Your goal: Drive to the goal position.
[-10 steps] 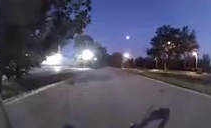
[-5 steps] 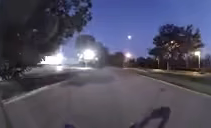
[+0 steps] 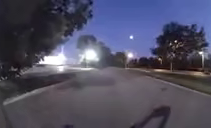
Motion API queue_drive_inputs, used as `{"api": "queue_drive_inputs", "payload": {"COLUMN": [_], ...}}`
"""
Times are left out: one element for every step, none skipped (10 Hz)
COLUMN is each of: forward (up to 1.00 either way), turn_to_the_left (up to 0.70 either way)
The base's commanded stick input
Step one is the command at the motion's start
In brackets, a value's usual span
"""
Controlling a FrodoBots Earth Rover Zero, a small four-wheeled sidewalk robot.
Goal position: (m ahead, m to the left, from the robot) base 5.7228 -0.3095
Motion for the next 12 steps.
{"api": "queue_drive_inputs", "payload": {"forward": [1.0,1.0,1.0,1.0,1.0,1.0,1.0,1.0,1.0,1.0,1.0,1.0], "turn_to_the_left": [0.0,0.0,0.0,0.0,0.0,-0.32,-0.4,-0.4,-0.4,-0.4,-0.23,0.0]}}
